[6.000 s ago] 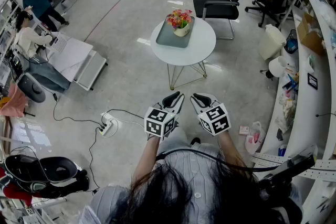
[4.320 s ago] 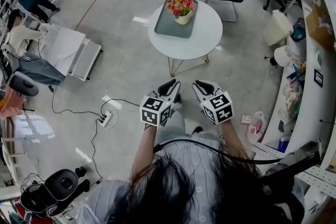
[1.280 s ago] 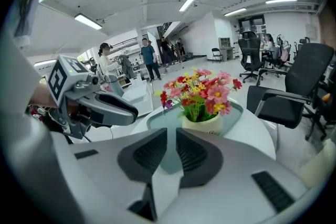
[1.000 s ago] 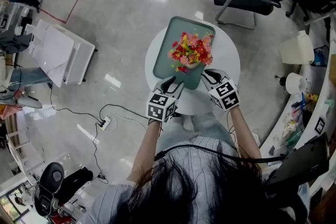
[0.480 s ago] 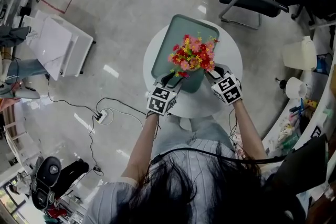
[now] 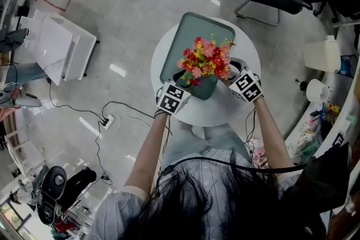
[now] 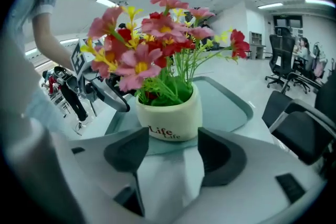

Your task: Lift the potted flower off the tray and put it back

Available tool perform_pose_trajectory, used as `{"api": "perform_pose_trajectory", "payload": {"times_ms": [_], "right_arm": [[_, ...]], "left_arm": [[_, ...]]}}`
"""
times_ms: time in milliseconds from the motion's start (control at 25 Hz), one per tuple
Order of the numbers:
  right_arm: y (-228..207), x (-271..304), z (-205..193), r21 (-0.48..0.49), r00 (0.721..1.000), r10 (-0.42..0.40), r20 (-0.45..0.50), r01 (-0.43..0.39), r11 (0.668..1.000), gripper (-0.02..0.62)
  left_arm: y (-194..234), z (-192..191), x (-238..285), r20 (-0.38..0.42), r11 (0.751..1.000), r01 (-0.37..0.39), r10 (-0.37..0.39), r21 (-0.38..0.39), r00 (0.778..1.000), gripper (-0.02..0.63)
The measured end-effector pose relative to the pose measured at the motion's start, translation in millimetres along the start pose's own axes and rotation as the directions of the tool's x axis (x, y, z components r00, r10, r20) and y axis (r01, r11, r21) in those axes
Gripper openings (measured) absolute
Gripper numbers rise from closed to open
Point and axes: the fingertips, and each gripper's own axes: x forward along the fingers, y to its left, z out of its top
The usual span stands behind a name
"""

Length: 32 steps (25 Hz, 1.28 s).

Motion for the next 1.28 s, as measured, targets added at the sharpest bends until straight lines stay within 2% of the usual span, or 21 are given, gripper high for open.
{"api": "perform_pose_trajectory", "payload": {"times_ms": [280,640,800,1120,1280], "right_arm": [[-5,9,10,-0.148,0.996,0.065,-0.062,-0.074,0.986,0.319],[-2,19,11,-0.245,0.981,0.157,-0.11,-0.18,0.953,0.349],[-5,25,4,-0.274,0.982,0.131,-0.137,-0.165,0.947,0.365],[-5,31,5,-0.226,0.988,0.097,-0.121,-0.122,0.966,0.365],[-4,28,7,-0.223,0.992,0.064,-0.106,-0.086,0.971,0.364]], "left_arm": [[2,3,18,-0.015,0.998,0.018,-0.017,0.062,1.0,0.31],[-7,8,36,0.002,0.986,0.067,-0.068,0.156,0.998,0.351],[-2,3,45,-0.01,0.987,0.064,-0.064,0.145,0.998,0.353],[2,0,51,-0.037,0.985,0.069,-0.064,0.156,0.997,0.36],[2,1,49,-0.071,0.98,0.065,-0.053,0.186,0.996,0.36]]}}
